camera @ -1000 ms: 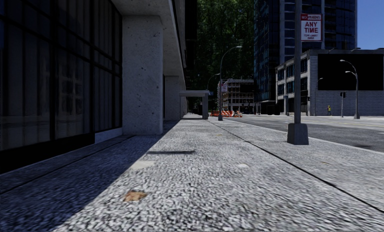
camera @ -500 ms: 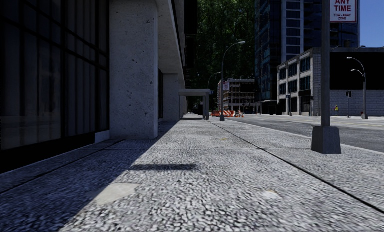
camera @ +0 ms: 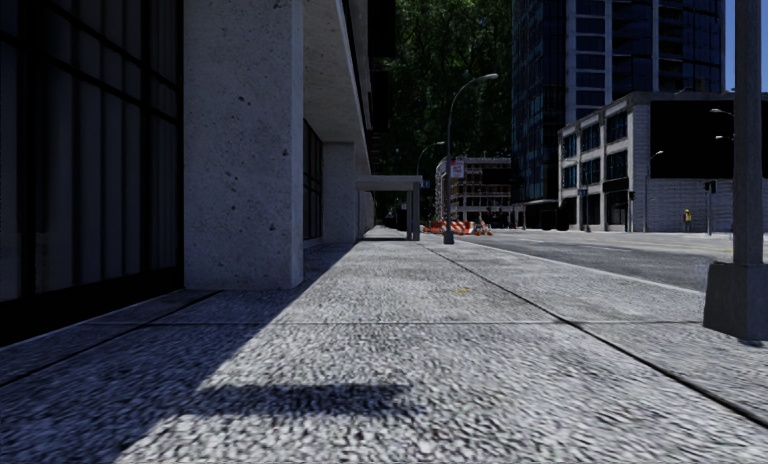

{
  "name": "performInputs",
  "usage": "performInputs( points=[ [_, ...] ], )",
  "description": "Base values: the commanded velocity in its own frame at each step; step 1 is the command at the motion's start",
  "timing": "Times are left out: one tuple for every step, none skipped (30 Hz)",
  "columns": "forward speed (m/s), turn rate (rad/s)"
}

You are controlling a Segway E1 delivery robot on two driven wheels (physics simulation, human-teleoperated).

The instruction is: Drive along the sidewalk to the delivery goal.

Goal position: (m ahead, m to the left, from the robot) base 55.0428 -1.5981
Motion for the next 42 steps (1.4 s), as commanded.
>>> performInputs(
  points=[
    [2.00, 0.00],
    [2.00, 0.00],
    [2.00, 0.00],
    [2.00, 0.00],
    [2.00, 0.00],
    [2.00, 0.00],
    [2.00, 0.00],
    [2.00, 0.00],
    [2.00, 0.00],
    [2.00, 0.00],
    [2.00, 0.00],
    [2.00, 0.00],
    [2.00, 0.00],
    [2.00, 0.00],
    [2.00, 0.00],
    [2.00, 0.00],
    [2.00, 0.00],
    [2.00, 0.00],
    [2.00, 0.00],
    [2.00, 0.00],
    [2.00, 0.00],
    [2.00, 0.00],
    [2.00, 0.00],
    [2.00, 0.00],
    [2.00, 0.00],
    [2.00, 0.00],
    [2.00, 0.00],
    [2.00, 0.00],
    [2.00, 0.00],
    [2.00, 0.00],
    [2.00, 0.00],
    [2.00, 0.00],
    [2.00, 0.00],
    [2.00, 0.00],
    [2.00, 0.00],
    [2.00, 0.00],
    [2.00, 0.00],
    [2.00, 0.00],
    [2.00, 0.00],
    [2.00, 0.00],
    [2.00, 0.00],
    [2.00, 0.00]
  ],
)
